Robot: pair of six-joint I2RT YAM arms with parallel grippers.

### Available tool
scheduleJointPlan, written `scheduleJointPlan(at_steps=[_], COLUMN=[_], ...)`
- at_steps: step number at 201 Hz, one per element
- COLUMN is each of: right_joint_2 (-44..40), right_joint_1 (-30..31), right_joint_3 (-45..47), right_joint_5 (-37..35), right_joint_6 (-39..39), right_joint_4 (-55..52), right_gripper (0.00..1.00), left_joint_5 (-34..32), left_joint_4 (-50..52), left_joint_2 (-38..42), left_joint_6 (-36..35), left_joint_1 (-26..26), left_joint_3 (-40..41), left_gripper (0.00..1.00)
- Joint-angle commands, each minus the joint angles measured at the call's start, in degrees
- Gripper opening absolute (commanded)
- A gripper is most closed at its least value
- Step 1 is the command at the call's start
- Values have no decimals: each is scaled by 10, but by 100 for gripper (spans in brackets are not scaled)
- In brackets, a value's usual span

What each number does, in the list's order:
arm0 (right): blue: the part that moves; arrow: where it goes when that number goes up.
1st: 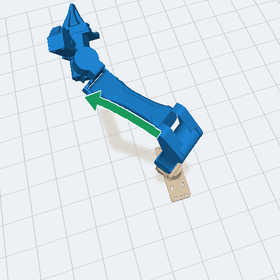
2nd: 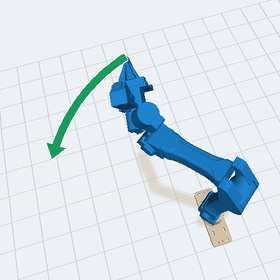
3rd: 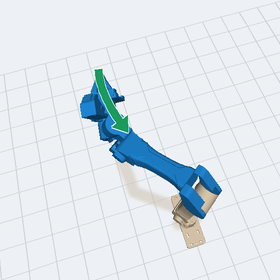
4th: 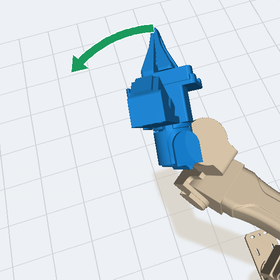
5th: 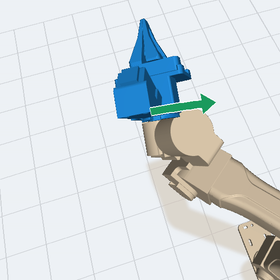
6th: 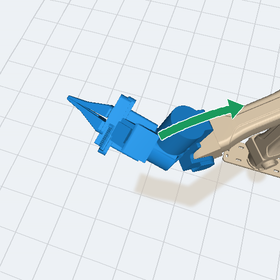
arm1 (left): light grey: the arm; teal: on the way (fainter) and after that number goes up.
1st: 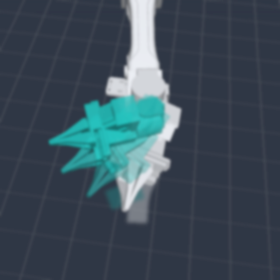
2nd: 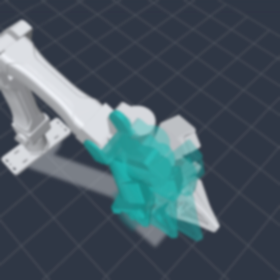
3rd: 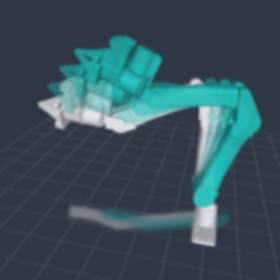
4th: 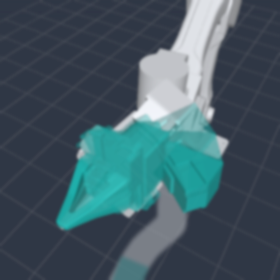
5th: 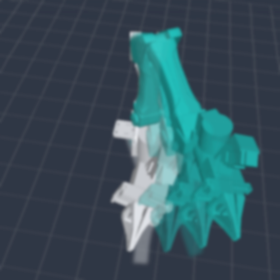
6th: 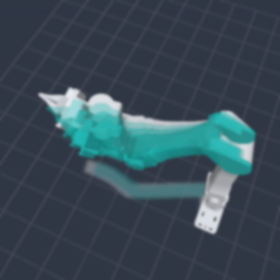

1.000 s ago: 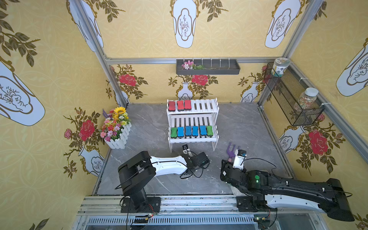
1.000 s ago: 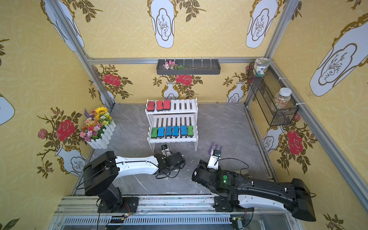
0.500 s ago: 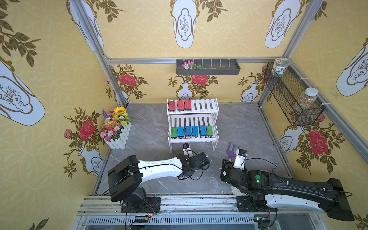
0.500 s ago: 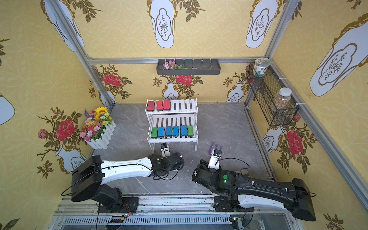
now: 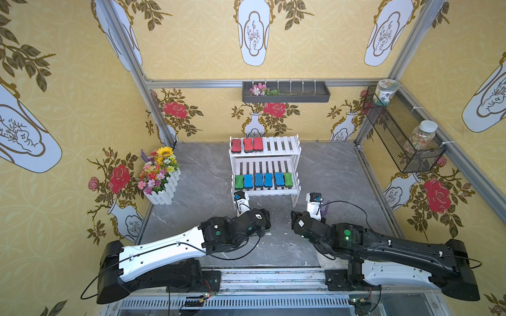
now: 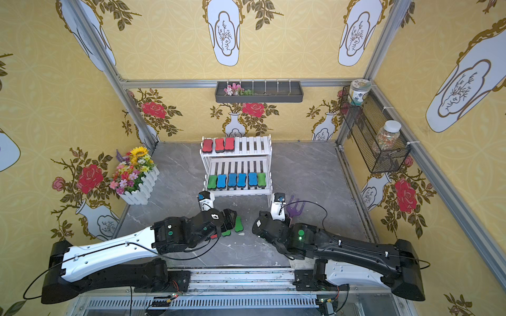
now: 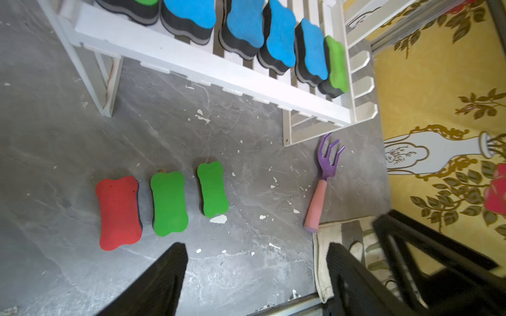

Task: Remove the whiteboard erasers from the shelf
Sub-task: Place the whiteboard eraser at the center of the board.

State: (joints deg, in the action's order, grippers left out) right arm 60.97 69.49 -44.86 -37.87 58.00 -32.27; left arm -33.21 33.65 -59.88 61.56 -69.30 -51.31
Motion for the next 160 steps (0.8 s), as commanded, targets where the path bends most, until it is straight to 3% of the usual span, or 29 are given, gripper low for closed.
scheduleJointPlan(at_steps=[1, 21, 66, 119, 160], right_joint_2=[34, 84, 229, 349, 395], right_joint_1=[-4, -20, -45, -60, -62], right_joint_3=[14, 17, -13, -71, -84], right_joint_5=[66, 104, 96, 97, 111], right_joint_6=[-36, -38, -18, -45, -47], right_joint_4=[69, 107, 106, 135, 156], right_gripper=[61, 58, 48, 47, 47], left_joint_5=[4, -6, -13, -23, -21], left_joint_4=[29, 48, 69, 101, 109], left_joint_2=[18, 40, 95, 154, 168], left_joint_6=[-36, -43, -63, -66, -64], left_joint_1=[0, 0, 0, 0, 0], left_joint_3=[-9, -20, -38, -55, -48], left_gripper=[88, 89, 93, 94, 95])
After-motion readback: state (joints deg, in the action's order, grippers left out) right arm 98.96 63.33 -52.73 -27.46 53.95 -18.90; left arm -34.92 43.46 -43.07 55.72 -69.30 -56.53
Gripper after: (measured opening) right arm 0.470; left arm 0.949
